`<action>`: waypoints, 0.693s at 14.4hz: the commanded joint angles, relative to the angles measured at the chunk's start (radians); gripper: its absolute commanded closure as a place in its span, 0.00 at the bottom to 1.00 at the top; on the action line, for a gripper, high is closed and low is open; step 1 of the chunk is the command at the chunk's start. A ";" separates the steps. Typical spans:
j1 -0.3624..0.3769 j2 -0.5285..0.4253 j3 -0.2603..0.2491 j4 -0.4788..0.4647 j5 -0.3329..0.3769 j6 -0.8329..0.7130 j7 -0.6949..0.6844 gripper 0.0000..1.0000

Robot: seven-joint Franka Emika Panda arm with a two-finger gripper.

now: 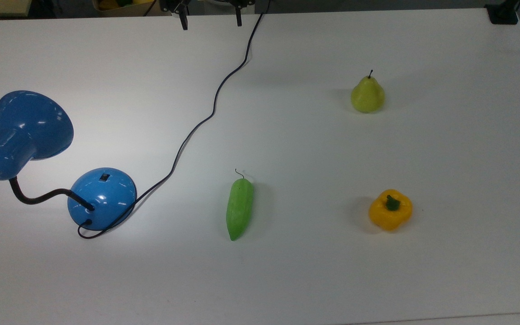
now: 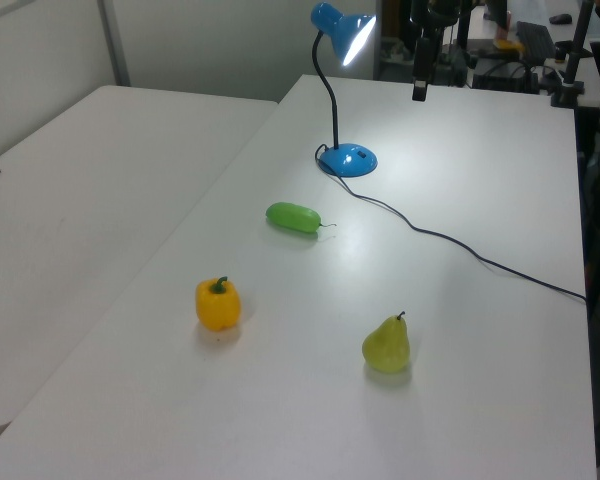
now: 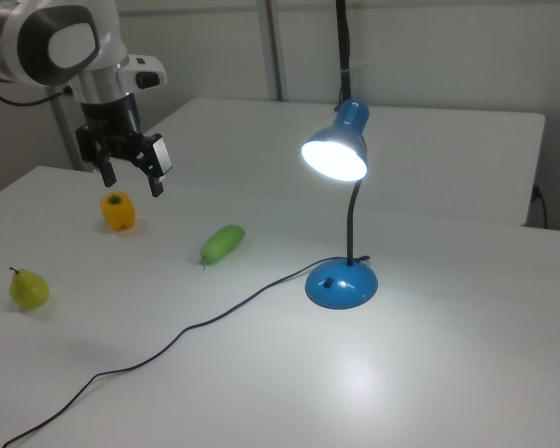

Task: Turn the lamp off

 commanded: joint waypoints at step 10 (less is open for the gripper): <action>0.000 -0.014 -0.007 -0.021 0.013 0.032 -0.026 0.57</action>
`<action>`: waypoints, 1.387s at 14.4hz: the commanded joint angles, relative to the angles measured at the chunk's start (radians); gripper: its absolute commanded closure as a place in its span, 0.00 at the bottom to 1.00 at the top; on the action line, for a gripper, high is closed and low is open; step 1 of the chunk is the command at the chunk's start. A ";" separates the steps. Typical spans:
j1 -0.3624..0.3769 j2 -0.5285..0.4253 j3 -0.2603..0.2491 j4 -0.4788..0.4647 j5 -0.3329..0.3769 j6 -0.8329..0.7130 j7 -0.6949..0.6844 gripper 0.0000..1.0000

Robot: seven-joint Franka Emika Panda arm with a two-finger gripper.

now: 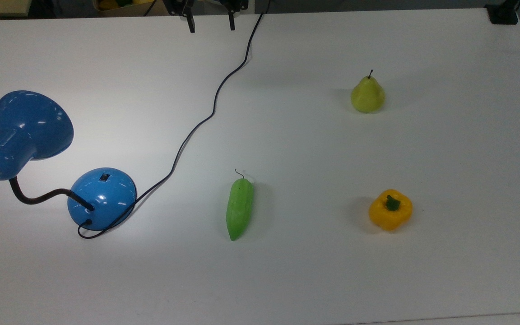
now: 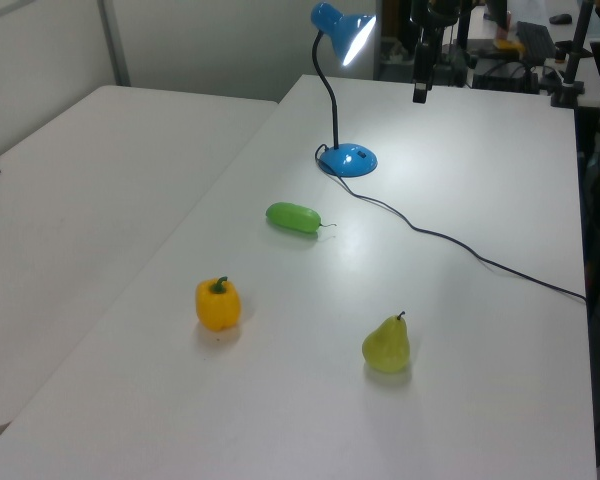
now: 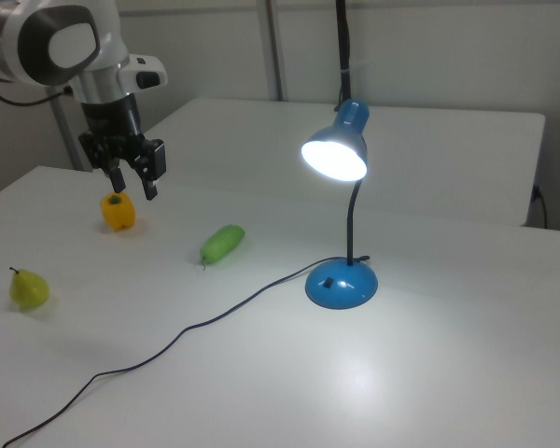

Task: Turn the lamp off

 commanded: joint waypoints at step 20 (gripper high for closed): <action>0.001 -0.009 -0.006 -0.025 0.017 0.036 -0.026 1.00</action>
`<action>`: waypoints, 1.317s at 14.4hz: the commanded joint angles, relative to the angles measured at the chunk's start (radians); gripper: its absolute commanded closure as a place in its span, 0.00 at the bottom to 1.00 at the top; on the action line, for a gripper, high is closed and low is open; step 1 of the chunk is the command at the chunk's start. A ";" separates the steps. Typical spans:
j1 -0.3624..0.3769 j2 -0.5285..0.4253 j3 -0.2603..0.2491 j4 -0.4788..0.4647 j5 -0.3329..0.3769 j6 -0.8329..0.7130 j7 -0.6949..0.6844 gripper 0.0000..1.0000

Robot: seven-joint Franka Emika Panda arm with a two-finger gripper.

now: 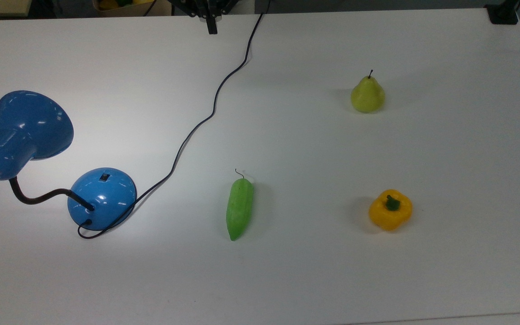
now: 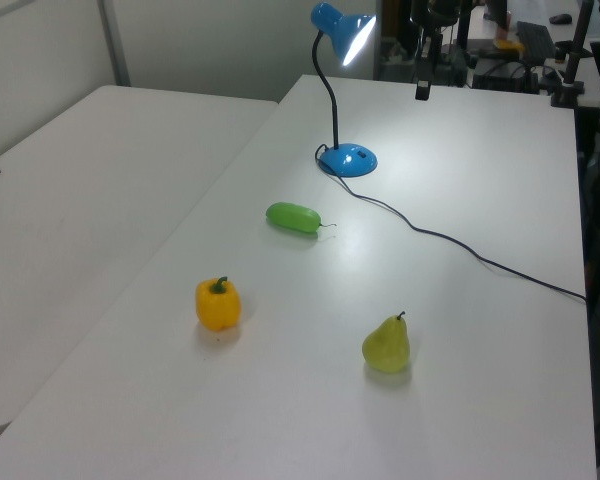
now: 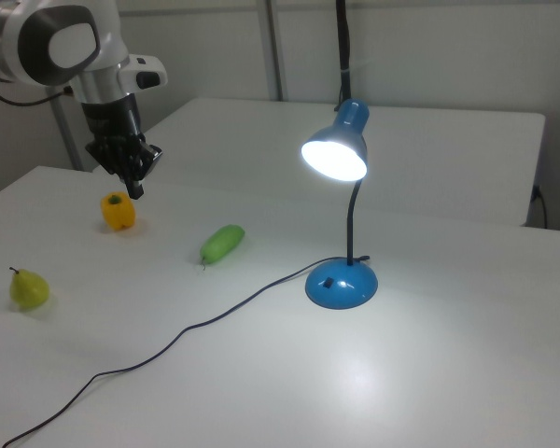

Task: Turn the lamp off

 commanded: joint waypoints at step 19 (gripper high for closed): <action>-0.016 0.028 -0.098 -0.176 -0.023 0.332 -0.024 1.00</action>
